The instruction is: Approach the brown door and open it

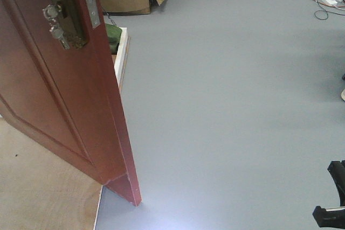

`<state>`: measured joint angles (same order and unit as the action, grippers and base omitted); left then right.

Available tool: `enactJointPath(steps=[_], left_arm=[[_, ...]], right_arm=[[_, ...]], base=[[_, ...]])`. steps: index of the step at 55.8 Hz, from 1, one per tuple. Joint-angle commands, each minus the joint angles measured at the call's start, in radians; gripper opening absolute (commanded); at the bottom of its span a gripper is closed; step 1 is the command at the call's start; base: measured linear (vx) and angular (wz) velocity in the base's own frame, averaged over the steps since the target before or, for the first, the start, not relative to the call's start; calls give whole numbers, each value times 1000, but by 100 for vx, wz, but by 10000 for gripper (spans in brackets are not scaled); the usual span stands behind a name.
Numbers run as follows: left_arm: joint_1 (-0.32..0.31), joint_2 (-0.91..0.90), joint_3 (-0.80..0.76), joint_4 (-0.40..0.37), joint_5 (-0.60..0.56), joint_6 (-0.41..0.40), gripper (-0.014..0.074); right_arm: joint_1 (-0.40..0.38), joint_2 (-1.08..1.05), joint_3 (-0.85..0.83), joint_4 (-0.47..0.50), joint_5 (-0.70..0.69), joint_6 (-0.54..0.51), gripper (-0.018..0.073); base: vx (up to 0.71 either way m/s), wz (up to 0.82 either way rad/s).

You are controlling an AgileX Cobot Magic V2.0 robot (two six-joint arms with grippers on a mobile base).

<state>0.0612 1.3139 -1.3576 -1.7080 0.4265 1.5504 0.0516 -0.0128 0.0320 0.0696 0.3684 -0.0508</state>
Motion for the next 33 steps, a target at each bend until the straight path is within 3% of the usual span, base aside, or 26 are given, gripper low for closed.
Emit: enactJointPath(steps=[1,33], left_arm=[[-10,-24,-25,-64,18,-3,67],[-10,-24,-25,-65,15,-3,67]], right_arm=[[2,-6,4,-3,-78,-6,0],[2,-6,4,-3,-78,-6,0]], base=[[0,0],[0,0]])
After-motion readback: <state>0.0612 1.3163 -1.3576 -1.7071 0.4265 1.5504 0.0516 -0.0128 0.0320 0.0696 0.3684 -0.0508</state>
